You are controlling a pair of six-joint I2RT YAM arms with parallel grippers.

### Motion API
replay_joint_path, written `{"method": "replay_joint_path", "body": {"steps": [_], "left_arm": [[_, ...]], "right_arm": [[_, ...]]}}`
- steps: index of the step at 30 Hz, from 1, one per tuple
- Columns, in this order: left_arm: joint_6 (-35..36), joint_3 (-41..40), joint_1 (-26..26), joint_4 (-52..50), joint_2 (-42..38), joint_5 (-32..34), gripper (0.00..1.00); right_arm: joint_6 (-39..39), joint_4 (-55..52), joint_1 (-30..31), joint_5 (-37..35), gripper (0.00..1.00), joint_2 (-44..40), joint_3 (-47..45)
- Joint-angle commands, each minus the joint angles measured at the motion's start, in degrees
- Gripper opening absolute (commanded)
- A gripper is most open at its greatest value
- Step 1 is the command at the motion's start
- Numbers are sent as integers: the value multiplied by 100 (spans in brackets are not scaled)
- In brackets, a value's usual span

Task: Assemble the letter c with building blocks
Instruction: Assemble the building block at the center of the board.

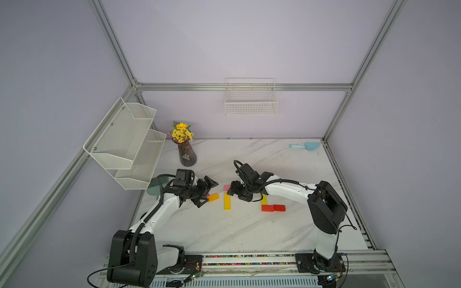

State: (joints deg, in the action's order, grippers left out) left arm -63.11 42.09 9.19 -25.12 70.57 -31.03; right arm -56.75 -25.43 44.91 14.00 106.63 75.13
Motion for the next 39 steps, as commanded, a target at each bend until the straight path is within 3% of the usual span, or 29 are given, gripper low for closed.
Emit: {"method": "replay_joint_path", "body": {"steps": [1, 10, 16, 29, 39], "left_arm": [[-788, -222, 448, 561, -182, 308, 100], [-2633, -1036, 1713, 1364, -473, 1218, 100], [-3402, -1366, 2234, 1784, -625, 1969, 100], [-4037, -1519, 2682, 3243, 212, 2511, 100], [-4174, -1545, 2764, 3558, 432, 2818, 100]], "right_arm": [[-29, 196, -142, 2, 77, -265, -283], [38, 109, -453, 274, 83, -840, -749], [281, -27, -655, 427, 84, -1180, -1003], [551, -85, -990, 529, 91, -1428, -1358], [568, -85, -1045, 663, 95, -1242, -1173]]}}
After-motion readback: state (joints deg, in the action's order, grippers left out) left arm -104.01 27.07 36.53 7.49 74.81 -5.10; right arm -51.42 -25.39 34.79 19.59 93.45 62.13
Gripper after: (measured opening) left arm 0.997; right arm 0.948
